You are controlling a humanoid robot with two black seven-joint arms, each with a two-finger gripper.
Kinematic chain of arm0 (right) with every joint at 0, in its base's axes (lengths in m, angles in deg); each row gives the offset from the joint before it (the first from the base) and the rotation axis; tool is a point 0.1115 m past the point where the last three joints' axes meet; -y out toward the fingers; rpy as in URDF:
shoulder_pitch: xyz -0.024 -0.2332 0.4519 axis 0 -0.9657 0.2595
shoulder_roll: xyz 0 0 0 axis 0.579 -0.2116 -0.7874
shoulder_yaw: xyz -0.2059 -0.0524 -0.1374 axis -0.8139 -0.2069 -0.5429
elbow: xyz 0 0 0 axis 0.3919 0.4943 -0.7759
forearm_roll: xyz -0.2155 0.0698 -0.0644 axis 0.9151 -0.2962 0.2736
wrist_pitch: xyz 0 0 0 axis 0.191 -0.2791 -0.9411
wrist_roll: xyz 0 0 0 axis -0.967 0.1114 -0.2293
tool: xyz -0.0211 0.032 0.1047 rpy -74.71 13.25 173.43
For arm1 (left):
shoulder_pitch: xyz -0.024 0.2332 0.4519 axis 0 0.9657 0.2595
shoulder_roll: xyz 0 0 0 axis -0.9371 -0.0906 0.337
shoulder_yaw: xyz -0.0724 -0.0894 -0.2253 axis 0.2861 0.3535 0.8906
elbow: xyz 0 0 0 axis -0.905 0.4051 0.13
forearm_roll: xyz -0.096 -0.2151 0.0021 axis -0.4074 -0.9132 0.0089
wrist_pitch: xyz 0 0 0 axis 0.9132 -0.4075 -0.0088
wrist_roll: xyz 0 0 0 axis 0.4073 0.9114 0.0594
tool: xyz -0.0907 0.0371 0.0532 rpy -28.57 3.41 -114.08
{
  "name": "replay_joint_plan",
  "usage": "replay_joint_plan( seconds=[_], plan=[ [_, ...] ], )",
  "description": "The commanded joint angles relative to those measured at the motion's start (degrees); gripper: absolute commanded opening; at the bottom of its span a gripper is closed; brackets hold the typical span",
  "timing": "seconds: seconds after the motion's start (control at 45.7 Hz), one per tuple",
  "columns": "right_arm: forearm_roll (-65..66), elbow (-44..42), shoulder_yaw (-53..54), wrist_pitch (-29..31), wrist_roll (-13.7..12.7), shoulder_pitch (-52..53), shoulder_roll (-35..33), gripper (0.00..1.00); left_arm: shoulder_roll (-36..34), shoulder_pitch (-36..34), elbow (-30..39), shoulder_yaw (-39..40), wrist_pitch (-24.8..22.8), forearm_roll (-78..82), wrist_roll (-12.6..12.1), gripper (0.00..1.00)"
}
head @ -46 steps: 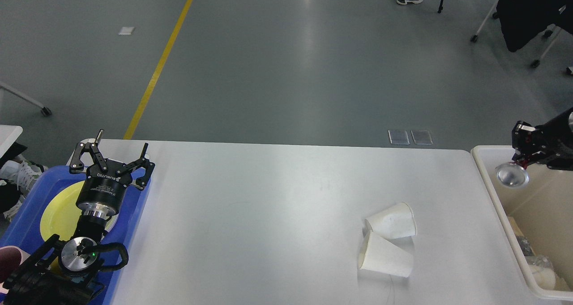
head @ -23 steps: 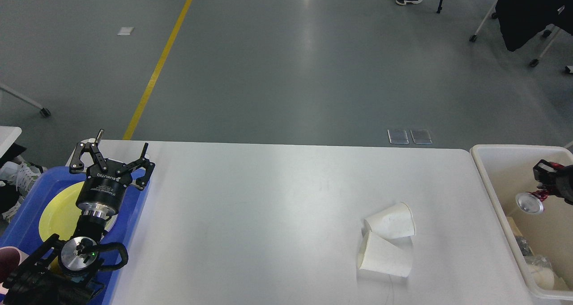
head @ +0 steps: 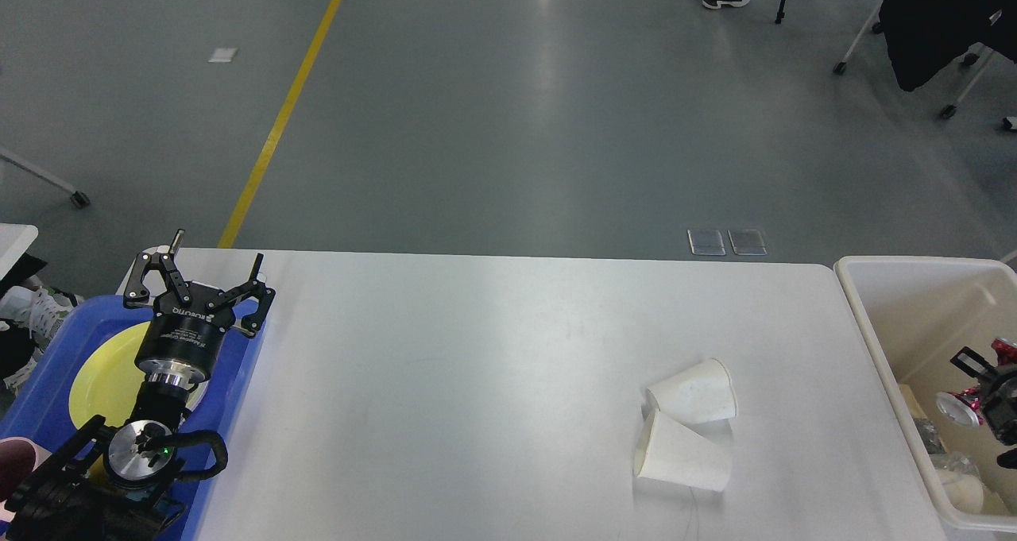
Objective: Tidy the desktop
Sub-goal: 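Release the red can in the bin and raise the right gripper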
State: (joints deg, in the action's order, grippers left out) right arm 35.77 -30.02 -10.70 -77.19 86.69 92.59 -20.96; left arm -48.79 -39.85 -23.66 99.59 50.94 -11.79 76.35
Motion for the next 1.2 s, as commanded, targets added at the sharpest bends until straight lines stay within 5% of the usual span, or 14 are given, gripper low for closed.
replay_joint_plan(
  seconds=[0.0, 0.35, 0.46, 0.569, 1.182],
  plan=[
    [-0.09, -0.07, 0.00, -2.99, 0.00, -2.55, 0.96, 0.00, -0.02, 0.00, 0.00, 0.00, -0.02, 0.00, 0.01, 0.96],
    [0.00, -0.07, 0.00, -6.95, -0.62, -6.77, 0.96, 0.00, -0.02, 0.00, 0.00, 0.00, 0.07, 0.00, 0.01, 0.96],
    [0.00, 0.02, 0.09, -8.09, -0.62, -7.03, 1.66, 0.40, -0.02, 0.00, 0.00, 0.00, 0.07, 0.00, 0.01, 0.96],
    [0.00, 0.02, 0.00, -12.56, -0.53, -7.12, 2.46, 1.00, -0.02, 0.08, 0.00, 0.00, 0.07, 0.00, 0.01, 0.96],
    [0.61, 4.32, -0.70, -10.38, 0.00, -2.91, 1.76, 1.00, -0.02, 0.00, 0.00, 0.00, -0.01, 0.00, 0.01, 0.96]
  ],
)
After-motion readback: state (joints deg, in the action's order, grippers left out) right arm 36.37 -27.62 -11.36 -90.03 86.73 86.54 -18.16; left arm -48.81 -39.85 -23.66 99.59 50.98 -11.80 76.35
